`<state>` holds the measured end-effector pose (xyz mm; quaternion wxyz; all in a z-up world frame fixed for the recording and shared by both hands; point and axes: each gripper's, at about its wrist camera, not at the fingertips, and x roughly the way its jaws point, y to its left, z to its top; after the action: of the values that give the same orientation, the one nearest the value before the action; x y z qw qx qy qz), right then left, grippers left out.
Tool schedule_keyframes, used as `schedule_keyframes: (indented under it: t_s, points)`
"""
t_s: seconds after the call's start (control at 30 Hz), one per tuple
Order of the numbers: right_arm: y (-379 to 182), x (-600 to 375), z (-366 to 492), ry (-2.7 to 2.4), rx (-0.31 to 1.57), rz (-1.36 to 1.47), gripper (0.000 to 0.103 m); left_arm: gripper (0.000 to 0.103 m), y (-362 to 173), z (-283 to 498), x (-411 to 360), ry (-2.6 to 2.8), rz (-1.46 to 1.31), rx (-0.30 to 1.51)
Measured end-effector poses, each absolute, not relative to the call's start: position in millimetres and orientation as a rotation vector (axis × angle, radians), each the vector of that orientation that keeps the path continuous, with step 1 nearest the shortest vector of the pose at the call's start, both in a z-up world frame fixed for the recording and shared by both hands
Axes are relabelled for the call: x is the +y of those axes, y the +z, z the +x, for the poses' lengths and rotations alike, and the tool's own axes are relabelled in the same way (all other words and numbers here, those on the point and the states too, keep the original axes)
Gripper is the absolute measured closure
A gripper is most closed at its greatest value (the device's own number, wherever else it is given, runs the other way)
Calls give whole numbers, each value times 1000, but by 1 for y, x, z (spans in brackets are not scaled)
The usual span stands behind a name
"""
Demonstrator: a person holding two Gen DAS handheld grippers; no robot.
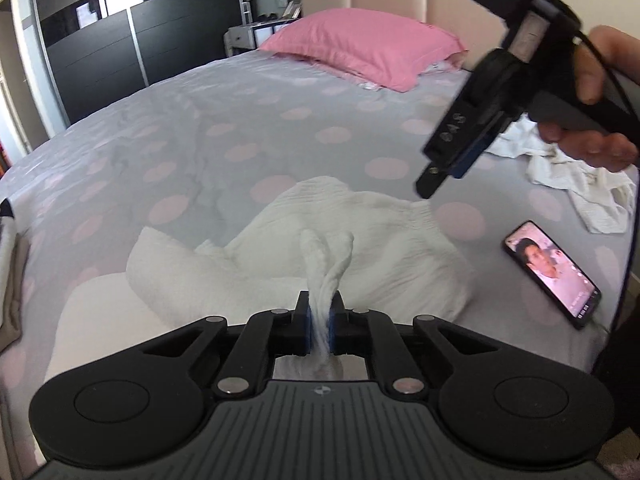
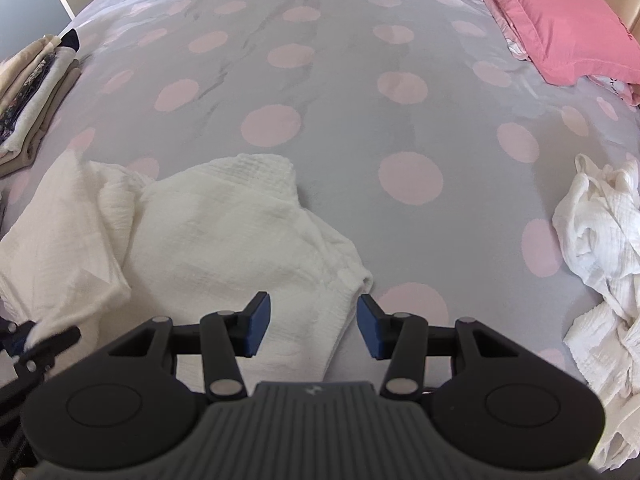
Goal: Fold clothes
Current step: 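Lift the pinched edge with the left tool and fold it over the garment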
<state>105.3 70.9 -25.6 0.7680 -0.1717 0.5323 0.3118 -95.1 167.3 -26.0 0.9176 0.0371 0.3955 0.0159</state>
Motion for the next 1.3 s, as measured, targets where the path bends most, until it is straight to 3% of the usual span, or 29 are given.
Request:
schedule_keyframes:
  t_s: [0.53,0.87,1.3]
  points:
    - [-65,94,75,798,1276,-330,52,97,-71,-115,153,-44,25,899]
    - [-59,105,79,750,1226,-333,52,97,-38,-116,240,167,-255,768]
    - [-46,146,86,812,1230,-159,52,97,-44,-144,334,488,-531,721]
